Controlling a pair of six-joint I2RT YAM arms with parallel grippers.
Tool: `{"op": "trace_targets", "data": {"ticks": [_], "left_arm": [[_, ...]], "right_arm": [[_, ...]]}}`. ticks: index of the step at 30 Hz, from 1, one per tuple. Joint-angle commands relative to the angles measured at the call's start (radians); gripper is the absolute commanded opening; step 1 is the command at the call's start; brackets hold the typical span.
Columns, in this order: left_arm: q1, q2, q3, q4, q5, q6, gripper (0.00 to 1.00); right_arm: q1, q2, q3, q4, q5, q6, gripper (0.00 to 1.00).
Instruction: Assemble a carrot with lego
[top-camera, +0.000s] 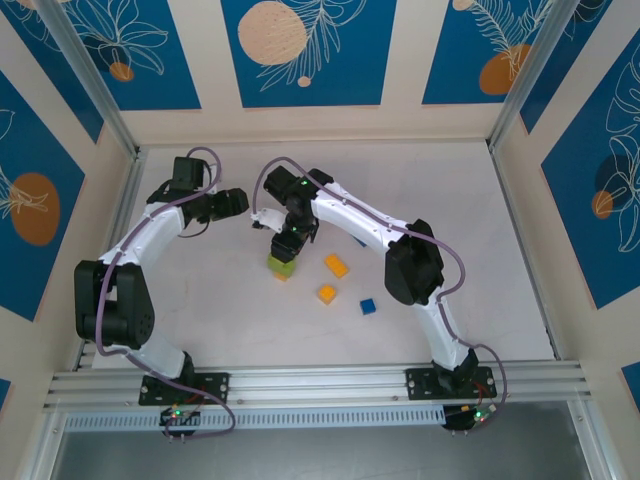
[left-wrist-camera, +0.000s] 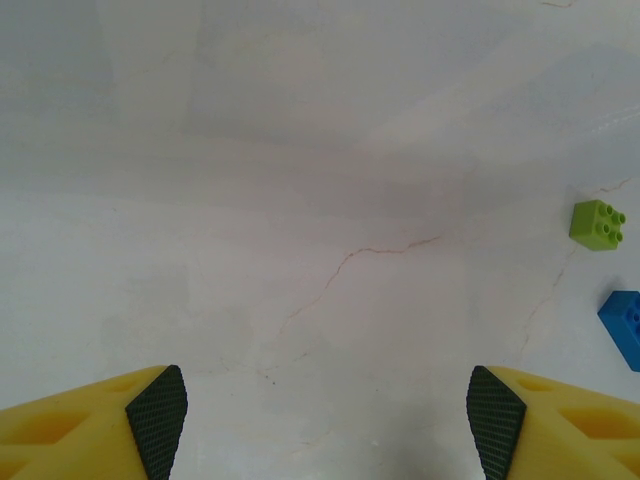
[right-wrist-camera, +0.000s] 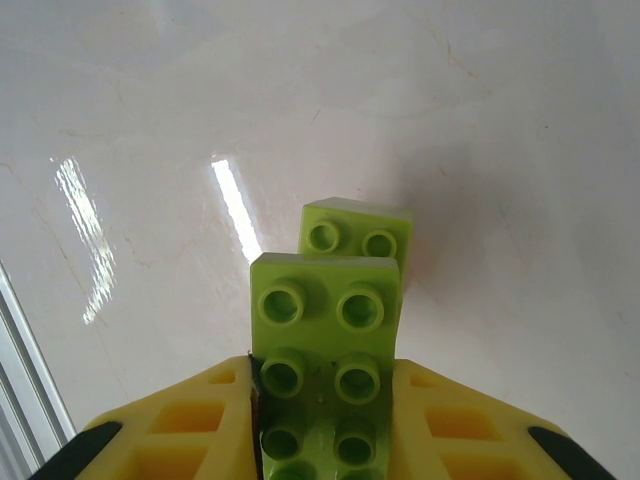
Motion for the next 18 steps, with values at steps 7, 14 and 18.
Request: {"op": "trace_targets", "data": {"ticks": [7,14,18], "left_arm": [[0.016,-0.008,-0.006,0.014,0.022,-0.012,0.77],[0.018,-0.010,-0.006,0.012,0.018,-0.011,0.77],[0.018,-0.010,-0.005,0.012,0.020,-0.011,0.77]], "right_arm": [[0.000,-0.004,0.008,-0.006,-0.002,0.069,0.31],[0.006,0.013,0.010,-0.010,0.004,0.069,0.31],[0.012,0.016,0.008,-0.003,0.016,0.077,0.31]]}}
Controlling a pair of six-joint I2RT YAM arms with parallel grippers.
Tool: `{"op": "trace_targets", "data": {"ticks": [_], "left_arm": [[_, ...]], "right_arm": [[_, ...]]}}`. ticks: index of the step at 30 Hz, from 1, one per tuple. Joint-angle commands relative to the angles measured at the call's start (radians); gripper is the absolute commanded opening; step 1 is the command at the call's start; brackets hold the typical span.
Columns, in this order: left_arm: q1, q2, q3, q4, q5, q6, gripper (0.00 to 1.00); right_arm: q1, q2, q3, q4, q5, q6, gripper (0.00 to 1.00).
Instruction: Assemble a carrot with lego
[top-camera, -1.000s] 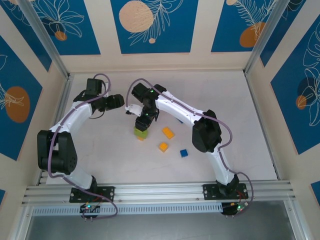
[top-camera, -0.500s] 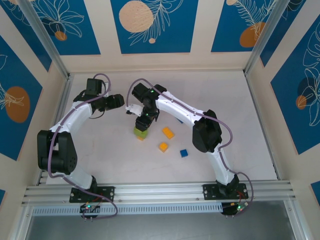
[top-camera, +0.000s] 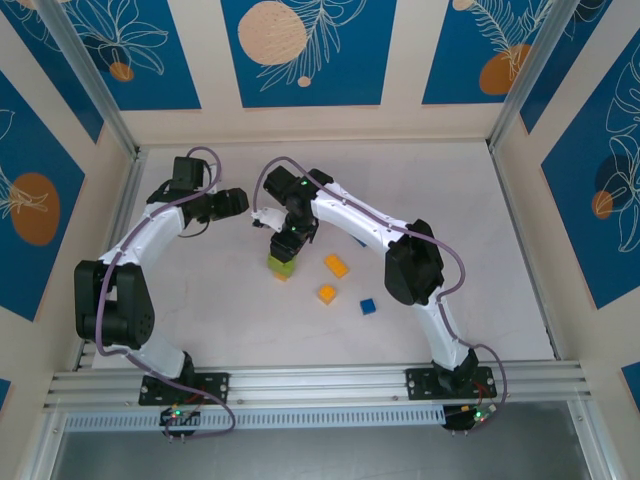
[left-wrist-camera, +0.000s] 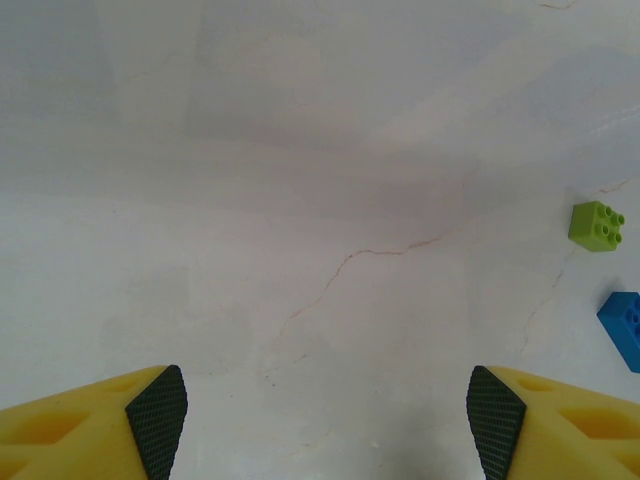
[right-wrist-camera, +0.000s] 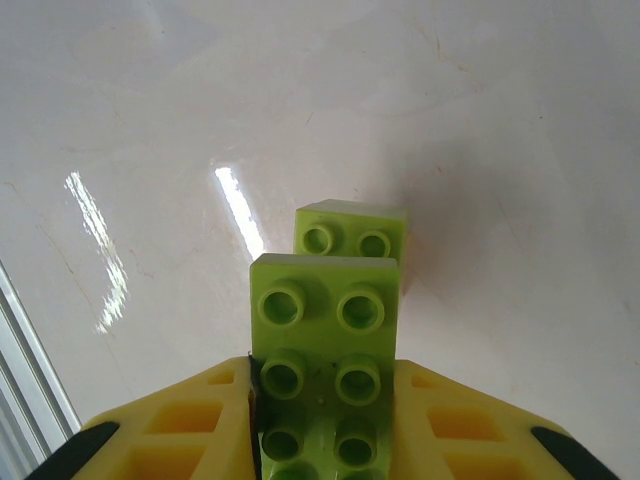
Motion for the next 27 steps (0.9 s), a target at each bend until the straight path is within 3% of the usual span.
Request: {"op": "trace_targets", "data": {"ticks": [1,27], "left_arm": [[0.018,-0.010,-0.003,0.009,0.021,-0.011,0.77],[0.020,-0.013,-0.004,0.010,0.024,-0.013,0.77]], "right_arm": [[0.012,0.019,0.011,-0.007,0.012,0.027,0.31],[0.028,0.013,-0.016,-0.049,0.047,-0.010,0.31]]}}
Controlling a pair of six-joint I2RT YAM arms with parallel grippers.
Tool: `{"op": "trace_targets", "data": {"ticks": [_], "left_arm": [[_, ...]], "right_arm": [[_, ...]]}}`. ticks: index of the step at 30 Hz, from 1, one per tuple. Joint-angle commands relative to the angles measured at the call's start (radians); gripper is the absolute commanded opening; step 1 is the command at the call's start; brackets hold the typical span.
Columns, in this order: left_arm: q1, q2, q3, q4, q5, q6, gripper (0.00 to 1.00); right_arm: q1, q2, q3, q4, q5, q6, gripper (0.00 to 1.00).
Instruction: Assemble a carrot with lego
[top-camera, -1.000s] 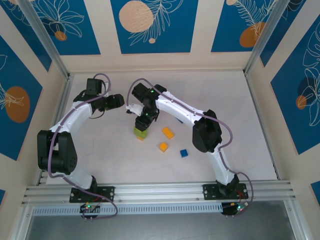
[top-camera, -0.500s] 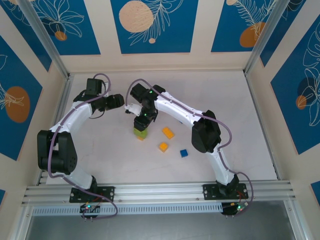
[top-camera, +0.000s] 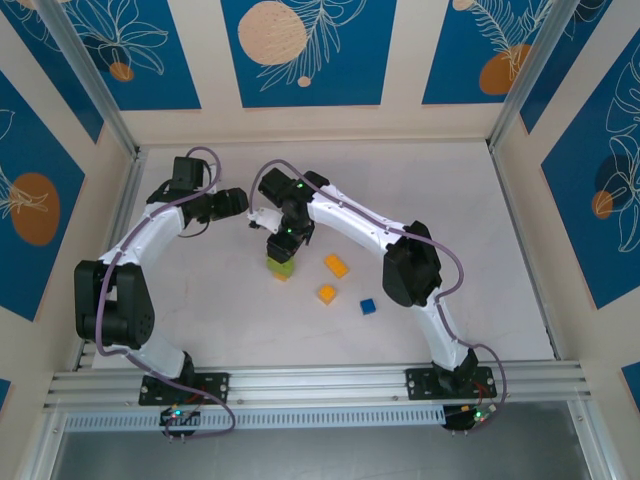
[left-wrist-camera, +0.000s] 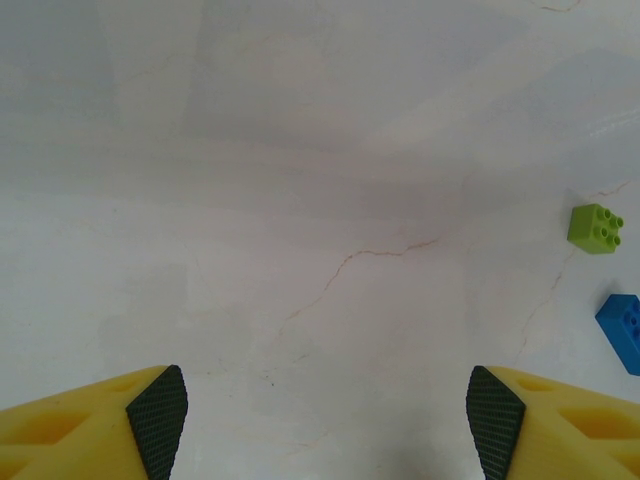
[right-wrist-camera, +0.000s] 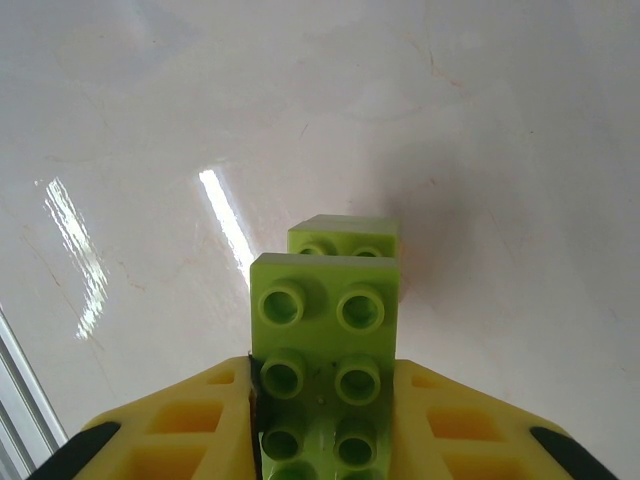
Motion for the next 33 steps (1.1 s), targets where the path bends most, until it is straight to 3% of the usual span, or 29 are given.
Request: {"op": "trace_targets", "data": {"ticks": [1,15,25,33], "left_arm": [[0.019,-0.013,-0.005,0.010,0.026,-0.005,0.77],[0.019,-0.013,-0.006,0.011,0.027,-0.006,0.77],[0.019,-0.013,-0.008,0.012,0.024,-0.005,0.77],[0.019,-0.013,-0.009,0.015,0.024,-0.005,0.77]], "right_arm": [[0.006,0.005,-0.036,-0.054,0.005,-0.024,0.31],[0.029,-0.003,-0.129,-0.040,0.007,-0.041,0.30],[0.022,0.038,-0.059,-0.019,-0.015,0.061,0.31],[0.050,0.054,-0.058,-0.050,0.043,0.008,0.31]]}}
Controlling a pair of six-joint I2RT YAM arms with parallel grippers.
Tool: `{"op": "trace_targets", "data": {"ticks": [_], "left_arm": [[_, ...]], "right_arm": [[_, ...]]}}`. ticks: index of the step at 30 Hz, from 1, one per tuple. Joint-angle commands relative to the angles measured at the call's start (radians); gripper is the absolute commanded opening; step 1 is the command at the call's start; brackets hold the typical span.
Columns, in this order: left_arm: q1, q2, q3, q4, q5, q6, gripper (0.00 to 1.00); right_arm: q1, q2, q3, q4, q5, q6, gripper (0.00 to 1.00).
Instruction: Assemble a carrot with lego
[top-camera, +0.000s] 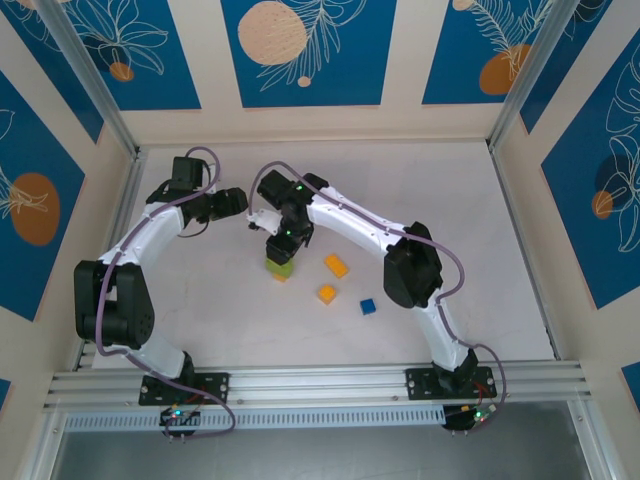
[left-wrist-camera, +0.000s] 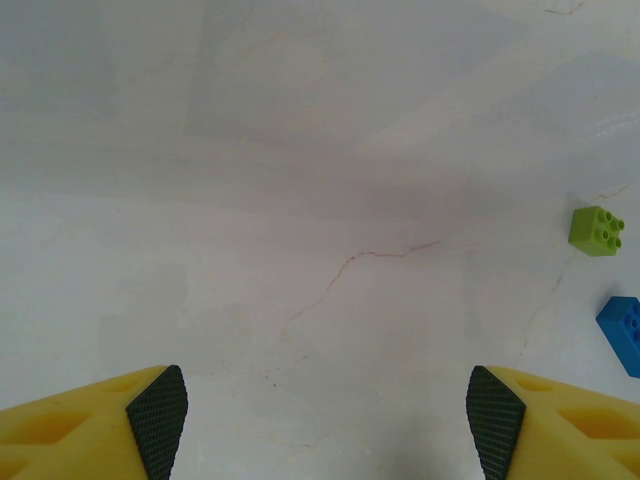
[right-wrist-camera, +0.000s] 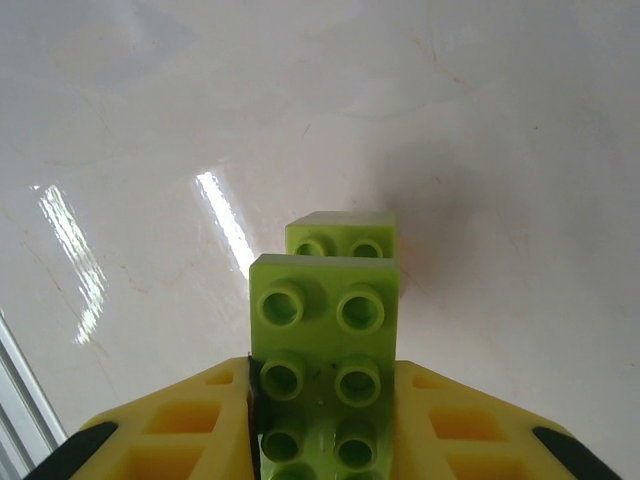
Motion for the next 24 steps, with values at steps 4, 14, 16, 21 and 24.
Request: {"op": "trace_targets", "data": {"ticks": [4,14,16,21,24], "left_arm": [[0.016,-0.013,-0.008,0.016,0.024,-0.003,0.76],[0.017,-0.014,-0.011,0.014,0.024,-0.003,0.77],[0.016,-0.014,-0.010,0.015,0.024,-0.003,0.77],[0.017,-0.015,-0.010,0.015,0.024,-0.002,0.77],[0.016,-0.012,-0.011,0.016,0.024,-0.002,0.77]], "right_arm": [[0.041,0.064,-0.064,-0.060,0.069,-0.028,0.31],[0.038,0.099,0.003,-0.072,0.057,0.046,0.31],[0.032,0.119,0.048,-0.110,0.062,0.060,0.31],[0.033,0.119,0.015,-0.111,0.073,0.041,0.31],[0.048,0.100,-0.041,-0.085,0.068,0.016,0.31]]}}
